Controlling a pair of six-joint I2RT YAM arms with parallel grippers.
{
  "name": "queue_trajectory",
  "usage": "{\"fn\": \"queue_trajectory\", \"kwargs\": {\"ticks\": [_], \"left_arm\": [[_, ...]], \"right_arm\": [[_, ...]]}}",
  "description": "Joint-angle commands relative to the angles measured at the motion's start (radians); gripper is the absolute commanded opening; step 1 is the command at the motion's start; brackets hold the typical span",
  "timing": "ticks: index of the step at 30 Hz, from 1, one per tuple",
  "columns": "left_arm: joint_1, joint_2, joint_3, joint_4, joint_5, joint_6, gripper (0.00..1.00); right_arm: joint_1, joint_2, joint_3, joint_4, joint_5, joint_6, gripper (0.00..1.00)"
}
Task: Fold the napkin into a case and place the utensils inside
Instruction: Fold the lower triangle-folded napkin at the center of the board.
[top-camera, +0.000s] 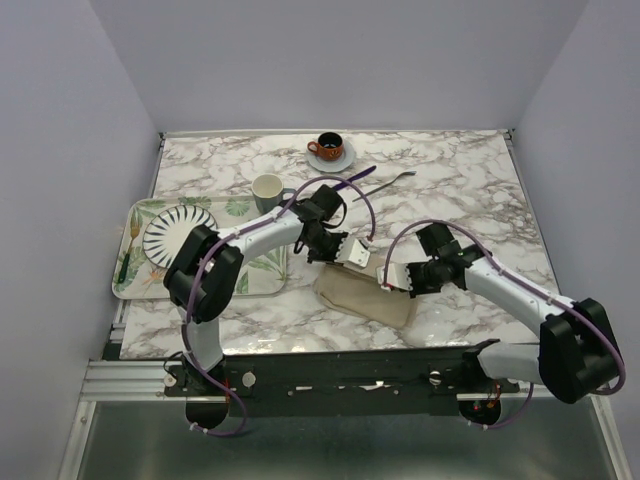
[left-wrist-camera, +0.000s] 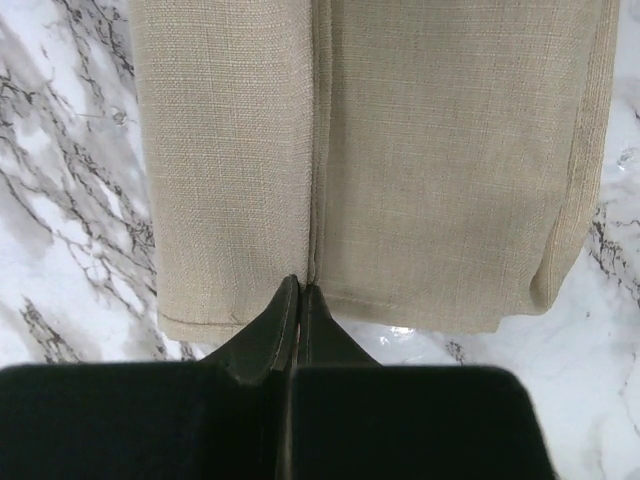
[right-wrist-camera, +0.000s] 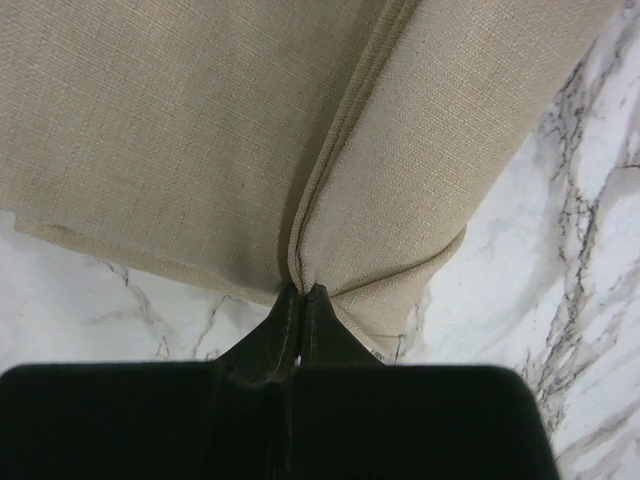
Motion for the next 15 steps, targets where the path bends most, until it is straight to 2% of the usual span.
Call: {"fn": "queue_trajectory", "kwargs": {"ticks": [1,15], "left_arm": [[-0.019,0.062,0.041,-0.067,0.020,-0.082,0.00],[-0.022,0.232,0.162,-0.187,-0.021,-0.218,0.00]], "right_arm": [[0.001,0.070,-0.010,0.027,0.061,-0.022,0.01],[0.001,0.125,-0.009,0.057,0.129,-0.010,0.01]]}}
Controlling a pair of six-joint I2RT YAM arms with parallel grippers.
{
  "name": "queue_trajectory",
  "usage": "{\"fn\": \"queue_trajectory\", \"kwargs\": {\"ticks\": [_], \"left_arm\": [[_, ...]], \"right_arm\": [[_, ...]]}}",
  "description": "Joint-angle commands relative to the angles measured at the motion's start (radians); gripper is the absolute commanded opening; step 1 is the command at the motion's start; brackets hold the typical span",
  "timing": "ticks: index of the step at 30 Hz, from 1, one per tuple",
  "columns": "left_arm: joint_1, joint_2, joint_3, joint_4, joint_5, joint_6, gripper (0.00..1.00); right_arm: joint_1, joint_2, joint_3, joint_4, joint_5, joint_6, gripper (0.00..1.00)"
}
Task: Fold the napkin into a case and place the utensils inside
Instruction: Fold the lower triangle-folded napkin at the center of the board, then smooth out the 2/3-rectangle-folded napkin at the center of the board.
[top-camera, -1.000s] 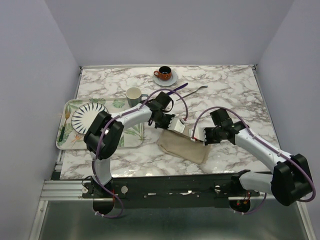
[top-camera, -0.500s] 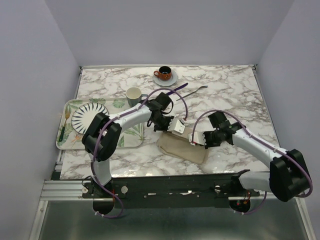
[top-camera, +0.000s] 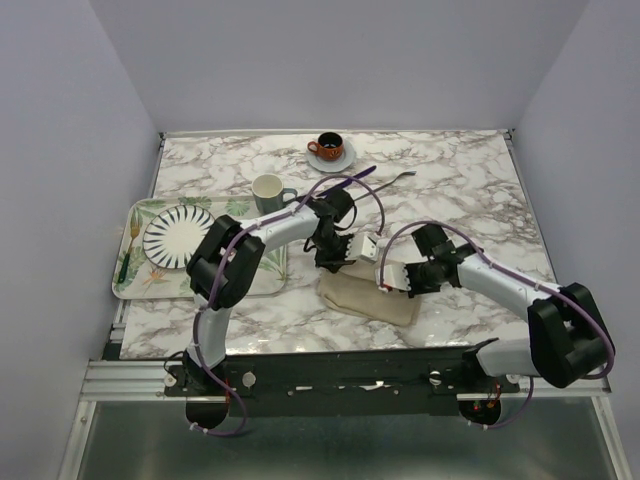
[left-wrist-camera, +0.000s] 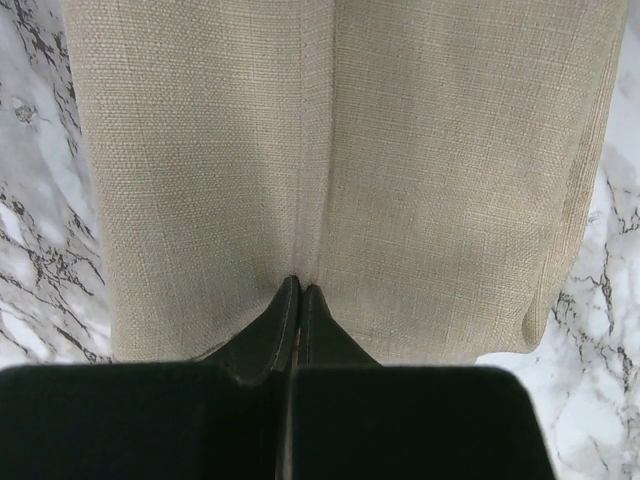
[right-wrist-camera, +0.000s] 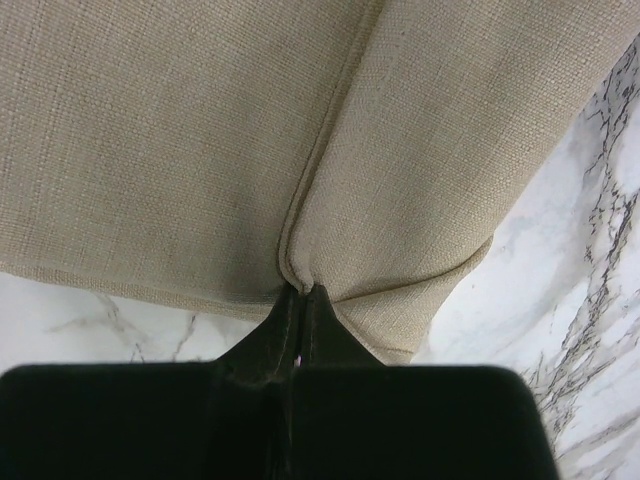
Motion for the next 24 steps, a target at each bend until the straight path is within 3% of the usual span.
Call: {"fn": "queue_trajectory", "kwargs": {"ticks": [1,15,21,24], "left_arm": [[0.010,0.078,0.036,-0.088,-0.024,-0.045,0.00],[0.050,0.093,0.042,-0.113,0.050,-0.140,0.00],[0.057,0.099,0.053,-0.111,0.056,-0.197,0.00],[0.056,0.108,0.064,-0.108,0.065,-0.229,0.00]], "right_arm": [[0.001,0.020,0.006,-0.001,0.050,0.009,0.01],[-0.001,-0.011,0.008,0.016,0.055,-0.028,0.01],[0.001,-0.044,0.166,-0.164,-0.043,0.038,0.01],[0.002,-0.052,0.169,-0.211,-0.070,0.052,0.01]]}}
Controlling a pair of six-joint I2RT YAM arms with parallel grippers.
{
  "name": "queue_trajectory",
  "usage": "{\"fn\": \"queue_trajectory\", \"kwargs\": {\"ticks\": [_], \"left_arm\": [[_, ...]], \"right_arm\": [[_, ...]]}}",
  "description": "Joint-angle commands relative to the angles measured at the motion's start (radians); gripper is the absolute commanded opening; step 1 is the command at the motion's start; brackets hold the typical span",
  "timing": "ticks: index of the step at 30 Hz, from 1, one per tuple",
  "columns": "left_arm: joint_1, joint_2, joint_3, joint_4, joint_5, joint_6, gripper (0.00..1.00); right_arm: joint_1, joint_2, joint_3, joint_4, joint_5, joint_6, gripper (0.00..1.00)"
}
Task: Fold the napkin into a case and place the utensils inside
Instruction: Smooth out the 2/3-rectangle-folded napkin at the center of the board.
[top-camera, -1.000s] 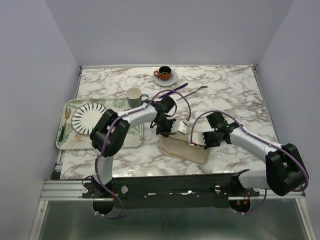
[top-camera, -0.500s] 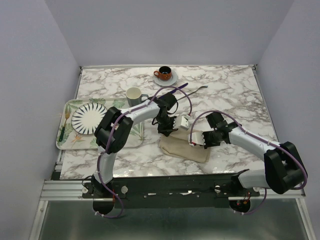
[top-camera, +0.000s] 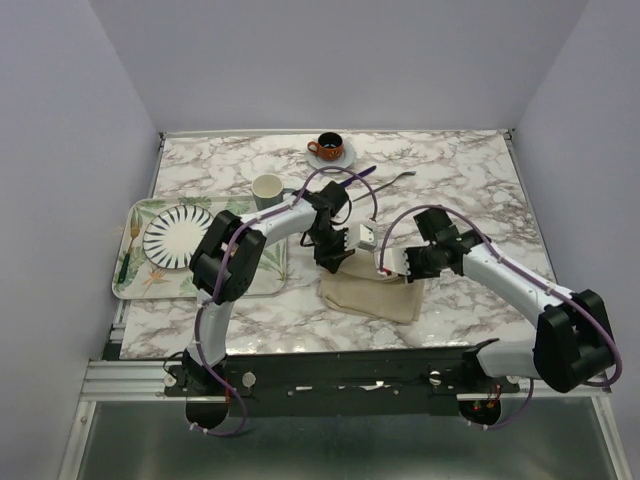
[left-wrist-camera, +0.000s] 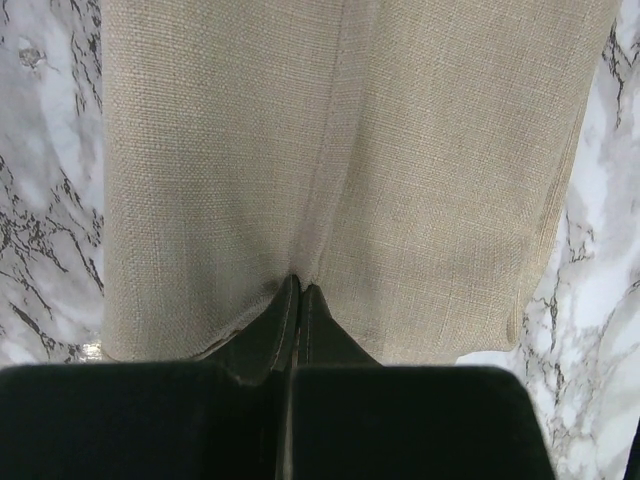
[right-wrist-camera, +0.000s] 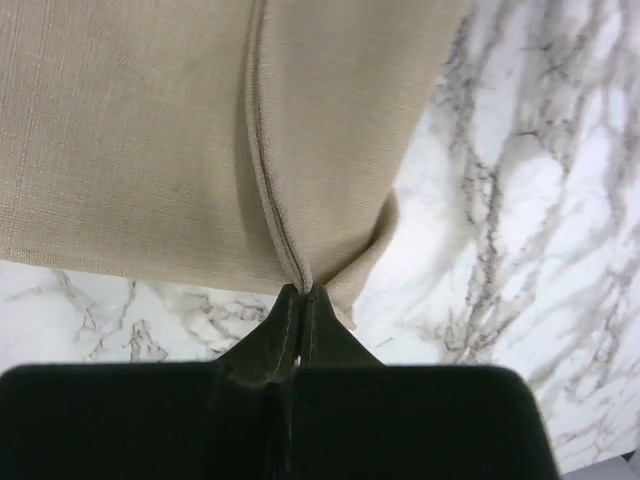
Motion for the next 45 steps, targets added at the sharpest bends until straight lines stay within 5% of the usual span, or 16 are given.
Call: {"fn": "queue_trajectory", "kwargs": {"ticks": [1,9,20,25,27,35,45], "left_arm": [[0.007,0.056,0.003,-0.055,-0.011,-0.065,0.00],[0.014,0.074,0.018,-0.058,-0.020,-0.118,0.00],[0.102,0.046,0.038,-0.066,0.091,-0.220,0.00],[0.194,-0.079,0.020,-0.047,0.285,-0.282,0.34],[0.219,-0.124,0.015,-0.008,0.349,-0.326,0.39],[0.216,-0.119,-0.009,0.385,0.402,-0.894,0.42],[0.113,0.054,-0.005,0.683,0.417,-1.231,0.36]], "right_arm": [[0.004,-0.032,0.026,-0.120,-0.068,0.042,0.01],[0.027,0.053,-0.095,-0.004,-0.011,0.042,0.01],[0.029,0.208,-0.064,0.136,0.116,0.031,0.01],[0.029,0.215,-0.057,0.160,0.142,-0.012,0.01],[0.027,0.207,-0.072,0.182,0.151,-0.041,0.01],[0.027,0.193,-0.093,0.216,0.162,-0.093,0.01],[0.027,0.166,-0.129,0.206,0.177,-0.067,0.01]]}}
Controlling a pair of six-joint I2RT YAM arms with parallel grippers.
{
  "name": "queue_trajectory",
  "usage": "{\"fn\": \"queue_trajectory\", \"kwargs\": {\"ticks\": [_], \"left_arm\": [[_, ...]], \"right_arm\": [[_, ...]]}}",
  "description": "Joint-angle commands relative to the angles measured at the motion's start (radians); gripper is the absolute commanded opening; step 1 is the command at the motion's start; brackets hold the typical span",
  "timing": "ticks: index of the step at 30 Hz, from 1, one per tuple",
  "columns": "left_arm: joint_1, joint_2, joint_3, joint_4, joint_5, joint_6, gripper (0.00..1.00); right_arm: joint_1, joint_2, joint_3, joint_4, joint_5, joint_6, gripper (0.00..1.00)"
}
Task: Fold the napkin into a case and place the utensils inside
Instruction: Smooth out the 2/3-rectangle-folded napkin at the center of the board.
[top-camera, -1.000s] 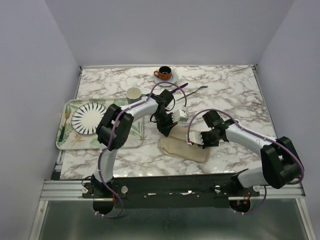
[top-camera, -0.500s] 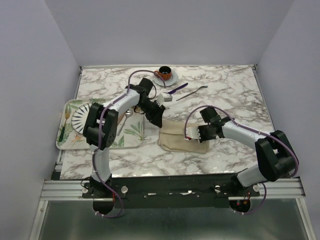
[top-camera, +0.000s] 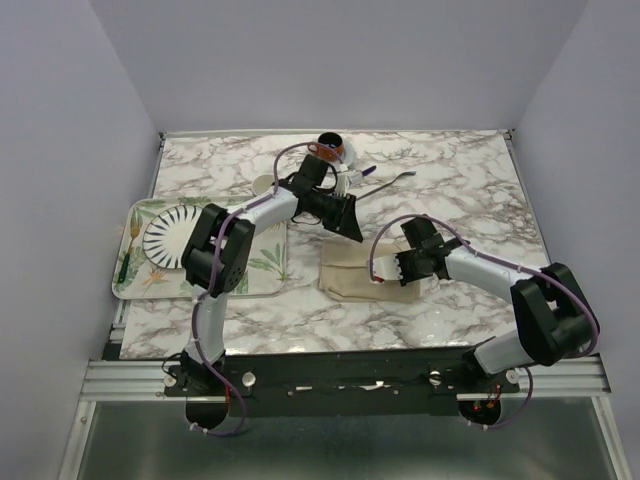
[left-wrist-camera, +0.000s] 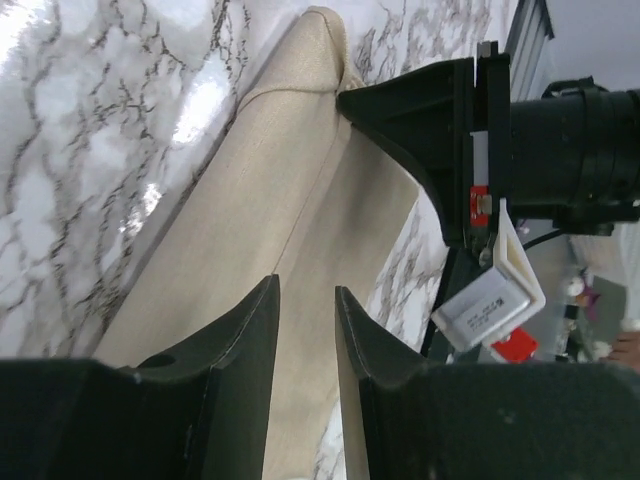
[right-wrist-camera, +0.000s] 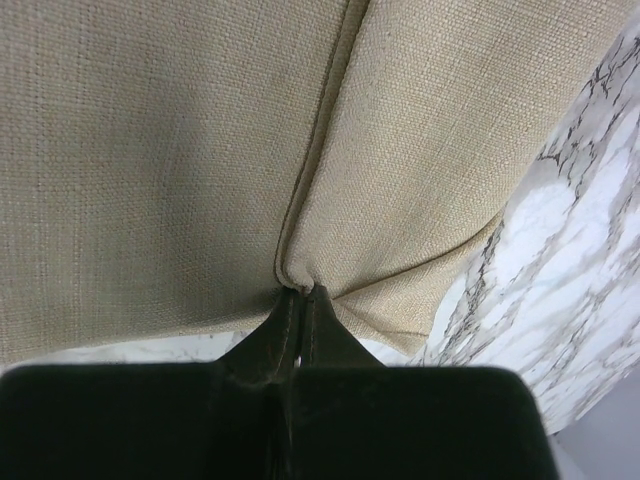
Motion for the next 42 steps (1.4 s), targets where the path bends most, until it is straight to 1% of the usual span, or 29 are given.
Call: {"fn": "queue_trajectory", "kwargs": {"ticks": [1,3,4,8,10,12,13,15,16,18,19,20,21,22,23,24,25,26,27,28,30,31,33,34,36,37,41,42], "left_arm": [[-0.044,0.073,-0.017,0.206,0.060,-0.234,0.35],[-0.049,0.098,-0.027,0.246,0.053,-0.262,0.35],[-0.050,0.122,-0.042,0.295,0.047,-0.300,0.34],[-0.035,0.205,-0.041,0.371,0.032,-0.350,0.33],[-0.027,0.265,-0.027,0.395,0.056,-0.371,0.32],[-0.021,0.291,-0.034,0.436,0.073,-0.428,0.31],[-0.019,0.308,-0.040,0.452,0.078,-0.432,0.29],[-0.019,0.315,-0.047,0.450,0.086,-0.428,0.28],[-0.019,0.319,-0.054,0.450,0.084,-0.428,0.28],[-0.018,0.320,-0.062,0.450,0.086,-0.420,0.27],[-0.016,0.320,-0.068,0.450,0.087,-0.419,0.27],[-0.018,0.319,-0.070,0.450,0.086,-0.417,0.27],[-0.019,0.319,-0.071,0.450,0.086,-0.416,0.27],[-0.021,0.316,-0.073,0.450,0.086,-0.408,0.27],[-0.022,0.312,-0.073,0.450,0.083,-0.403,0.27],[-0.024,0.311,-0.074,0.449,0.078,-0.402,0.27],[-0.027,0.308,-0.073,0.450,0.076,-0.400,0.27],[-0.033,0.308,-0.073,0.449,0.076,-0.399,0.27],[-0.036,0.306,-0.071,0.450,0.073,-0.399,0.27],[-0.039,0.306,-0.074,0.450,0.069,-0.402,0.27],[-0.045,0.308,-0.074,0.451,0.064,-0.405,0.27],[-0.049,0.309,-0.074,0.454,0.061,-0.408,0.27],[-0.047,0.312,-0.077,0.460,0.063,-0.420,0.28],[-0.047,0.315,-0.077,0.463,0.061,-0.423,0.28],[-0.049,0.320,-0.076,0.464,0.063,-0.429,0.27],[-0.049,0.320,-0.074,0.464,0.063,-0.429,0.27],[-0.047,0.328,-0.071,0.467,0.061,-0.443,0.27],[-0.047,0.328,-0.070,0.469,0.061,-0.448,0.28]], "right_arm": [[-0.003,0.014,-0.057,-0.058,0.028,0.018,0.01],[-0.003,0.011,-0.057,-0.061,0.030,0.027,0.01],[-0.003,0.008,-0.058,-0.062,0.030,0.029,0.01],[-0.002,-0.023,-0.073,-0.061,0.021,0.024,0.02],[-0.004,-0.046,-0.087,-0.058,0.019,0.016,0.05],[-0.003,-0.057,-0.093,-0.056,0.022,0.007,0.07],[-0.003,-0.070,-0.098,-0.056,0.028,0.007,0.10],[-0.003,-0.087,-0.090,-0.070,0.033,0.013,0.14],[-0.003,-0.110,-0.081,-0.085,0.028,0.031,0.26],[-0.005,-0.138,-0.005,-0.180,0.013,0.074,0.40],[-0.008,-0.147,0.032,-0.231,-0.033,0.138,0.54],[-0.013,-0.161,0.133,-0.342,-0.065,0.177,0.60],[-0.020,-0.166,0.179,-0.395,-0.099,0.217,0.65],[-0.039,-0.164,0.230,-0.441,-0.164,0.290,0.68],[-0.049,-0.155,0.270,-0.522,-0.195,0.323,0.68],[-0.057,-0.149,0.345,-0.558,-0.231,0.349,0.68],[-0.075,-0.141,0.371,-0.579,-0.290,0.414,0.68],[-0.085,-0.135,0.393,-0.598,-0.318,0.450,0.68],[-0.094,-0.114,0.411,-0.593,-0.343,0.485,0.68],[-0.108,-0.097,0.436,-0.583,-0.379,0.569,0.66],[-0.125,-0.048,0.466,-0.555,-0.416,0.653,0.59],[-0.147,0.010,0.501,-0.553,-0.467,0.723,0.54],[-0.178,0.081,0.535,-0.550,-0.528,0.794,0.49],[-0.213,0.148,0.557,-0.549,-0.597,0.859,0.42],[-0.250,0.207,0.592,-0.530,-0.657,0.930,0.38],[-0.288,0.239,0.598,-0.521,-0.714,0.990,0.36],[-0.359,0.369,0.574,-0.451,-0.808,1.104,0.33],[-0.367,0.385,0.544,-0.443,-0.821,1.119,0.33]]}}
